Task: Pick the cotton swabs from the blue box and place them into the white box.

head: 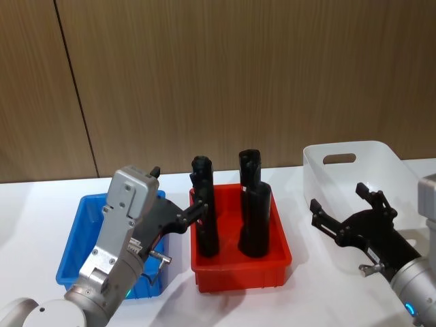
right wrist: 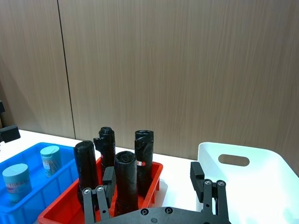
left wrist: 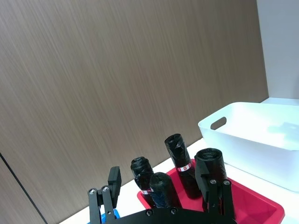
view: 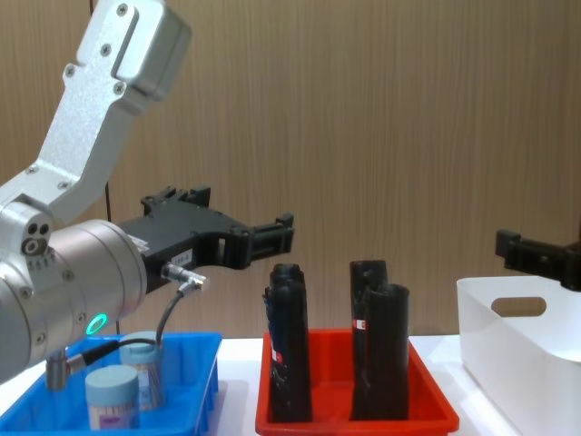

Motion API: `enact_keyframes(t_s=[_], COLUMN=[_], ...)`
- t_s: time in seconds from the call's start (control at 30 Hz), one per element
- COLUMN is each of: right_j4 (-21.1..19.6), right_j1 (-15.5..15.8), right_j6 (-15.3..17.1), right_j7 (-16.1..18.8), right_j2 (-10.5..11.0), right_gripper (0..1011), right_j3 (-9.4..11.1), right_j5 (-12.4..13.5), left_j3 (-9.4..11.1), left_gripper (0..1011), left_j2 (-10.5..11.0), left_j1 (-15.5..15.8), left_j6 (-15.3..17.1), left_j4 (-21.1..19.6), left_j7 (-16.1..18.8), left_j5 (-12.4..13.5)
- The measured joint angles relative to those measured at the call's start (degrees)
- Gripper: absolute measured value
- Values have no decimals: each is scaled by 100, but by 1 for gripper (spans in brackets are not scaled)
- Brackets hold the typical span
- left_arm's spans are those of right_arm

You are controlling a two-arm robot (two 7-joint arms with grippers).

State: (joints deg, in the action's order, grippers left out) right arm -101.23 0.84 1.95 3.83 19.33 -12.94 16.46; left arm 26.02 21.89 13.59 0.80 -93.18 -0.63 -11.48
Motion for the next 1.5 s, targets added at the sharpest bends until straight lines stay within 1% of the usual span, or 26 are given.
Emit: enact_keyframes(t_s=[1.5], right_j4=[0], right_j1=[0], right_j6=[0], right_j7=[0], right_j2=[0], right_gripper=[1002], right_j3=[0], right_j5=[0], left_j3=[0], left_gripper=[1004], left_j2=[0], left_j1=[0], left_j6=[0], left_j4=[0], left_j7=[0], left_j5=[0])
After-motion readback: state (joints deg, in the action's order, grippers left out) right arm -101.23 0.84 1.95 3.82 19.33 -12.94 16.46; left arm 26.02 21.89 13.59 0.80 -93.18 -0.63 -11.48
